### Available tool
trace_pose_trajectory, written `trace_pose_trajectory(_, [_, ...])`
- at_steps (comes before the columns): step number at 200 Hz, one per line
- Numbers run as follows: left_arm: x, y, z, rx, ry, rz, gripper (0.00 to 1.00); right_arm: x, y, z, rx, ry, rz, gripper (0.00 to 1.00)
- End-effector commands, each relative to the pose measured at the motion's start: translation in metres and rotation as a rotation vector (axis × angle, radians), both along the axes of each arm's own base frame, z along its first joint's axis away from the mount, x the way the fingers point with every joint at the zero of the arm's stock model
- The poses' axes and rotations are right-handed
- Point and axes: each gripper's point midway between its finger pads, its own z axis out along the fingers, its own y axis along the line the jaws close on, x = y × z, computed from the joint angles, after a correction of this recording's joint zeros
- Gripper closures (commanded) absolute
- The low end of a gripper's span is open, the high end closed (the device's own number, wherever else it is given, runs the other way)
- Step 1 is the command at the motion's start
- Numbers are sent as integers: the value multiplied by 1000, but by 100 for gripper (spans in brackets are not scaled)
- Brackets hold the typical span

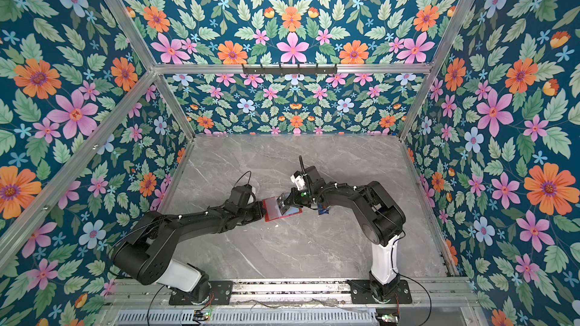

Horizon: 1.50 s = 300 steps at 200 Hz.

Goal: Put the credit cards into the card holder

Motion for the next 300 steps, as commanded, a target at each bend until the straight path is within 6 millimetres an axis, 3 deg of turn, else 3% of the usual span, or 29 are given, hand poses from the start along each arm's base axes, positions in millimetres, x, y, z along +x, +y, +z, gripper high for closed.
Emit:
trace_pose_trajectory(1, [-6, 9, -10, 58, 34, 5, 100, 3, 6, 4, 27, -28, 23, 100])
trace_pose_trajectory(77, [-6, 7, -11, 73, 37, -5, 100, 8, 10, 3, 47, -52, 22, 100])
trace_pose_trajectory(204, [-10, 8, -12, 87, 41, -9, 100, 14, 7, -15, 40, -38, -42, 100])
trace_pose_trajectory(286, [-11, 9, -13, 100, 39, -5, 100, 5, 7, -22, 52, -5, -48, 100])
trace_pose_trajectory(300, [-10, 9, -13, 101, 38, -5, 100, 3, 7, -22, 46, -4, -49, 94])
